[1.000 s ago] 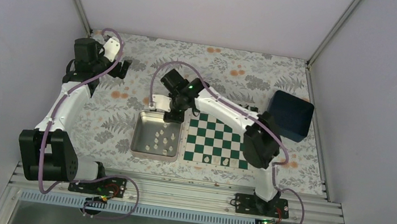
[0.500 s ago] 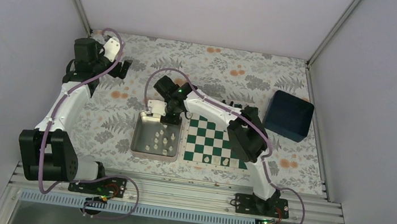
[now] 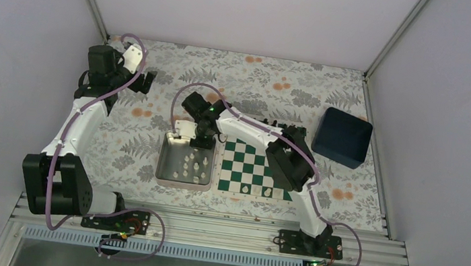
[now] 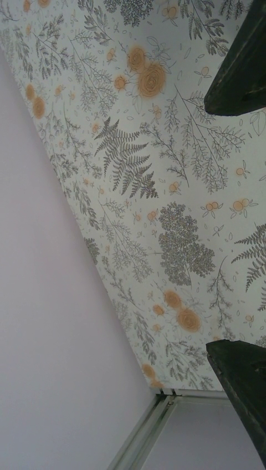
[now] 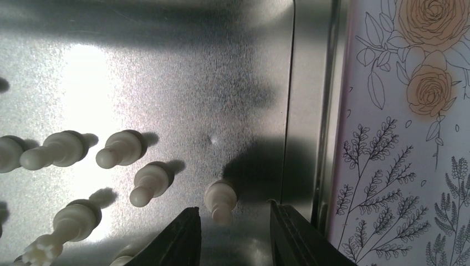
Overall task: Set up the chess pieces on the board
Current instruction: Pick up the chess piece from the storage box.
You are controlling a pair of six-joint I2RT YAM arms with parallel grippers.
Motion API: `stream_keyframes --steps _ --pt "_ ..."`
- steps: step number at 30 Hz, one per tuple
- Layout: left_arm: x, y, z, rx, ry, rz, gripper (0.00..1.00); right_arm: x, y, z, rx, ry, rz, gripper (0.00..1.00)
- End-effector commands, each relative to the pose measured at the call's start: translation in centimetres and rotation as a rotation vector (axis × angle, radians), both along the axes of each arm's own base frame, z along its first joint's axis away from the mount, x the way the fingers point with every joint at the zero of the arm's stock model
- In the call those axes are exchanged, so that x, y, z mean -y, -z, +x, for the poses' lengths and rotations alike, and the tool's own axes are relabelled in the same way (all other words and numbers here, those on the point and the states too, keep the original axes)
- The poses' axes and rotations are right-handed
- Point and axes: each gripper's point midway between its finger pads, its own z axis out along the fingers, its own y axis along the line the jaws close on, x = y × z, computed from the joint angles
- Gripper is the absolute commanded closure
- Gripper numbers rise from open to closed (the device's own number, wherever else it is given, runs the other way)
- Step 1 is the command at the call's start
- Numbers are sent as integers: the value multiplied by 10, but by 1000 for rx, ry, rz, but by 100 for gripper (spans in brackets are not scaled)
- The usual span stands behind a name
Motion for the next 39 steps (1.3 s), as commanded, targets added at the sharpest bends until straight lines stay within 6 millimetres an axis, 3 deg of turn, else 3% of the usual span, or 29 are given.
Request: stream_keyframes --steps 1,10,16,24,29,34,39 --pt "4 -7 2 32 19 -4 0 -4 15 -2 -4 -2 -13 67" --pt "4 -4 2 29 24 -5 0 -2 23 -9 -34 -14 -34 74" --pt "5 -5 1 30 25 -5 0 -7 19 -9 -28 -11 -15 86" --pt "4 -7 1 32 24 -6 0 -10 -1 -10 -23 -12 16 95" --pt "4 -7 1 30 22 -6 0 -5 -37 -11 4 -8 59 96" --pt "3 -10 1 34 18 -3 0 24 -80 -11 33 24 89 96" --pt "3 -11 0 37 16 -2 0 92 -109 -8 72 114 82 96"
